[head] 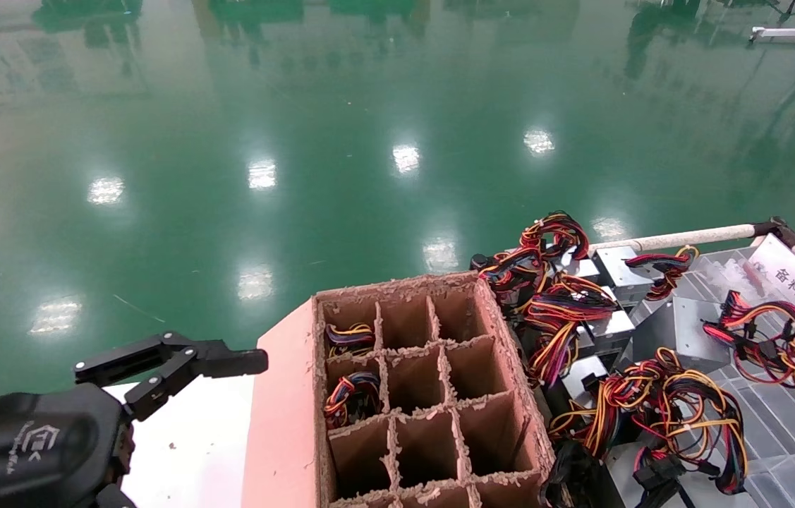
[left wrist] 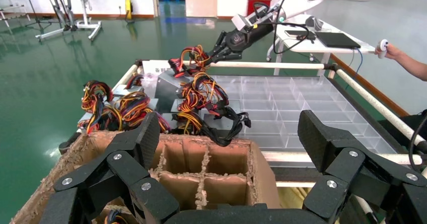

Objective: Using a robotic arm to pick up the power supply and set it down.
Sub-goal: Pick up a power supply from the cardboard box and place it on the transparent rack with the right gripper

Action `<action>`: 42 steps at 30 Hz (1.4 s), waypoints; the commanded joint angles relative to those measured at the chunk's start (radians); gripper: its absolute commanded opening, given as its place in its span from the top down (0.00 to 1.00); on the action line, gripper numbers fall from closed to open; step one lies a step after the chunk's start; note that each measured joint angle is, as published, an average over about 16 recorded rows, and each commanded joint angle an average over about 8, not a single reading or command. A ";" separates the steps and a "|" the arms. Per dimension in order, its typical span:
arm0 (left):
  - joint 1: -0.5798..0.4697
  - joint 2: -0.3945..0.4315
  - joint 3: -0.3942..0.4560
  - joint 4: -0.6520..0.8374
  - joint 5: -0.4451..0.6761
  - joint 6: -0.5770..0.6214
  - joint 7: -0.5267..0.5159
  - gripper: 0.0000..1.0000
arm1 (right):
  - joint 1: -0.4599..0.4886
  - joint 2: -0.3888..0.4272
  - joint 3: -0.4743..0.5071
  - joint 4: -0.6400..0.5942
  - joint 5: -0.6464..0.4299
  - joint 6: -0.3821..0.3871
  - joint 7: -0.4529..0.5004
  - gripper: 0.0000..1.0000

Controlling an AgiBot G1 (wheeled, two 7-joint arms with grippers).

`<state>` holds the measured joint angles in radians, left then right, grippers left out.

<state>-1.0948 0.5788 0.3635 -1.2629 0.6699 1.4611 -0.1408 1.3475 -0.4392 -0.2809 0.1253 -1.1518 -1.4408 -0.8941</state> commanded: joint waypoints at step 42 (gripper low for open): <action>0.000 0.000 0.000 0.000 0.000 0.000 0.000 0.00 | 0.245 -0.093 -0.068 -0.032 -0.112 0.117 -0.027 1.00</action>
<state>-1.0949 0.5787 0.3639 -1.2629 0.6696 1.4610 -0.1406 1.5919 -0.5363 -0.3490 0.0958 -1.2634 -1.3309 -0.9224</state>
